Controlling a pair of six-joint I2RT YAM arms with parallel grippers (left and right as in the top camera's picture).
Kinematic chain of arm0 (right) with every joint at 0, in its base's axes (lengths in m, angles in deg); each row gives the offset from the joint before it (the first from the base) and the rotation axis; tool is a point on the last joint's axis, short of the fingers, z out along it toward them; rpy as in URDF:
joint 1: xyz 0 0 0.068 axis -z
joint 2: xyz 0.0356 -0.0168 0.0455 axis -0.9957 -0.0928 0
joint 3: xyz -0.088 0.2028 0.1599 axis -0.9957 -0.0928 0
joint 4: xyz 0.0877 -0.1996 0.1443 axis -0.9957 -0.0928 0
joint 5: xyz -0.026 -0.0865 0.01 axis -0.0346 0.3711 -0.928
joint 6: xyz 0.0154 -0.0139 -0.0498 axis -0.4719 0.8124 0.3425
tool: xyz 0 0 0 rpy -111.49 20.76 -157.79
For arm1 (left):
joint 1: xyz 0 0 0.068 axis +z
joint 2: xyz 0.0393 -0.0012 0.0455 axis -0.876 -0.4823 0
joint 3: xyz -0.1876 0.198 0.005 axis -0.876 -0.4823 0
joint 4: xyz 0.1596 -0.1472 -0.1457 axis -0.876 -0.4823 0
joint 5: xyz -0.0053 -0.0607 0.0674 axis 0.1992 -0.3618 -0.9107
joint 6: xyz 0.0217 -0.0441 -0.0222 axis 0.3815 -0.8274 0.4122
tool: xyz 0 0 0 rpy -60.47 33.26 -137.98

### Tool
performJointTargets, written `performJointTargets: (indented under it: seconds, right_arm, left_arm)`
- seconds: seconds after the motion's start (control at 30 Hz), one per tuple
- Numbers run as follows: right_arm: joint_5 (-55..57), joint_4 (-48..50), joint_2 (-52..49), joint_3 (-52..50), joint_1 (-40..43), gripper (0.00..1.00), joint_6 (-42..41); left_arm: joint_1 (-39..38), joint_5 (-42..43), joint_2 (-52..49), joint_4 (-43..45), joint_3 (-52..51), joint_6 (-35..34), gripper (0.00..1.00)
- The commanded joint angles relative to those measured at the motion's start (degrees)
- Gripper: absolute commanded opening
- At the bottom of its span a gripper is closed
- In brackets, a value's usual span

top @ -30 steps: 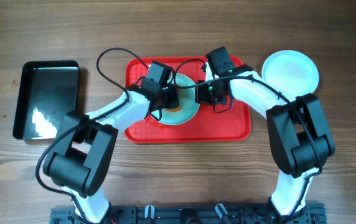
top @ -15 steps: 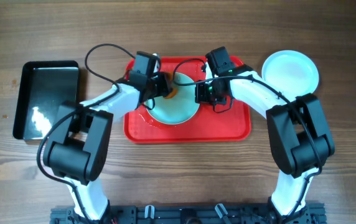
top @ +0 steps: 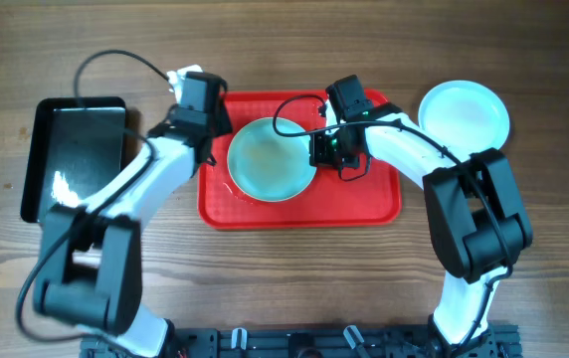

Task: Clean dirty plates on tray and stack at the side
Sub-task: 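Scrub the last plate with the left-held sponge while the right gripper holds it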

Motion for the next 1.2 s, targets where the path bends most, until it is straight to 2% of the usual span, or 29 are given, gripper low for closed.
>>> performJointTargets:
  seconds: [0.0,0.07,0.17,0.33,0.5,0.57,0.67,0.73,0.83,0.9,1.0,1.07,1.17]
  right_arm:
    - [3.04,-0.37,-2.03,-0.9,0.26,0.04,0.2]
    - [3.04,-0.35,-2.03,-0.9,0.26,0.04,0.15]
    - [3.04,-0.2,-2.03,-0.9,0.26,0.04,0.17]
    - [3.04,-0.22,-2.03,-0.9,0.26,0.04,0.17]
    - [3.04,-0.2,-2.03,-0.9,0.26,0.04,0.17]
    - [3.04,-0.15,-2.03,-0.9,0.26,0.05,0.15]
    - [3.04,-0.17,-2.03,-0.9,0.26,0.04,0.17]
    - [3.04,-0.17,-2.03,-0.9,0.26,0.04,0.17]
    - [3.06,-0.17,-2.03,-0.9,0.26,0.04,0.17]
    - [3.04,-0.2,-2.03,-0.9,0.26,0.05,0.17]
    - [3.02,-0.22,-2.03,-0.9,0.26,0.04,0.24]
    - [1.53,-0.11,-2.03,-0.9,0.24,0.04,1.81]
    - [-1.46,-1.88,-1.68,-0.02,0.26,0.04,4.68]
  left_arm:
    - [-0.04,9.77,5.6,-1.68,-0.37,0.46,0.04]
    - [-0.17,21.35,4.37,-4.81,-0.37,0.44,0.04]
    - [-1.49,30.16,0.35,-7.8,-0.37,0.42,0.04]
    - [-3.39,30.12,-7.34,-10.29,-0.37,0.44,0.04]
    - [-3.5,30.1,-7.93,-17.22,-0.31,0.52,0.04]
    - [-3.5,27.58,-7.93,-19.37,-0.31,2.71,0.04]
    - [-3.5,8.5,-7.91,-19.61,-0.28,3.67,0.04]
    - [-3.5,0.2,-7.69,-18.32,-0.24,3.69,0.04]
    - [-3.5,-9.05,-6.75,-15.43,0.48,3.69,0.04]
    - [-3.5,-12.26,-6.08,-11.87,0.83,3.69,0.04]
    - [-3.56,-11.19,-4.57,-5.03,0.83,2.99,0.04]
    - [-3.54,-5.07,-2.62,-1.66,0.83,2.93,0.04]
    - [-2.56,3.54,3.34,2.03,0.83,-6.91,0.04]
